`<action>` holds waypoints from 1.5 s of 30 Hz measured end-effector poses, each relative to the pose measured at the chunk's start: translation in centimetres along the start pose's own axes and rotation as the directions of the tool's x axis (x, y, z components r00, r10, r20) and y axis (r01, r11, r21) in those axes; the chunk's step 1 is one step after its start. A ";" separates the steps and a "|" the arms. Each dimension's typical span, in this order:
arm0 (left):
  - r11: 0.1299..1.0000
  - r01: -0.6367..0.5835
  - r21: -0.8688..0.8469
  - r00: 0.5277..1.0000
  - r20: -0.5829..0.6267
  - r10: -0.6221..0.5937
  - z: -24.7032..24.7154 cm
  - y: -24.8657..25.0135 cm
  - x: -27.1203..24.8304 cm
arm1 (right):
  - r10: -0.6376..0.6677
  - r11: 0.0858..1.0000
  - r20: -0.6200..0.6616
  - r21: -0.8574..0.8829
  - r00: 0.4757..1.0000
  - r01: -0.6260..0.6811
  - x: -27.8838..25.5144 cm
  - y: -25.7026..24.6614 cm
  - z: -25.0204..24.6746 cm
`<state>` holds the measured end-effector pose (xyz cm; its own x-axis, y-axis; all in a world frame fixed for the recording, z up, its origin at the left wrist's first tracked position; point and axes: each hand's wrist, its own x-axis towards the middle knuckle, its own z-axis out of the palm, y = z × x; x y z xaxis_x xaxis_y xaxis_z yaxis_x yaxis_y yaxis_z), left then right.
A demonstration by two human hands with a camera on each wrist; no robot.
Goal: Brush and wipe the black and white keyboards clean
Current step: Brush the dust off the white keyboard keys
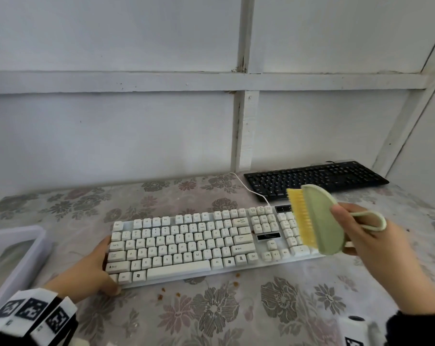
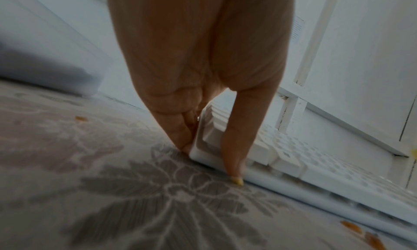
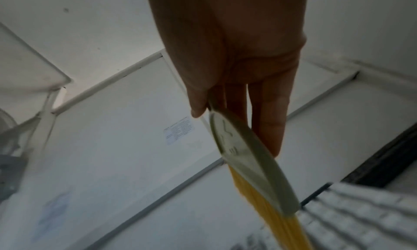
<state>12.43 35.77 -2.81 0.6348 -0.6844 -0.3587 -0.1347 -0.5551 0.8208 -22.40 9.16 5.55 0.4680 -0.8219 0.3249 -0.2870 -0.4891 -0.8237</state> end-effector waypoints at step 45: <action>0.996 -0.001 0.088 1.000 0.015 0.000 -0.1 0.2 -0.1 | 0.065 0.980 0.483 -0.194 0.873 0.035 0.1 -2.8 -1.4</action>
<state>12.45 35.78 -2.55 0.6233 -0.6914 -0.3652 -0.2019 -0.5935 0.7791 -22.70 10.03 8.52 0.7939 -0.6081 0.0056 -0.4274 -0.5645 -0.7062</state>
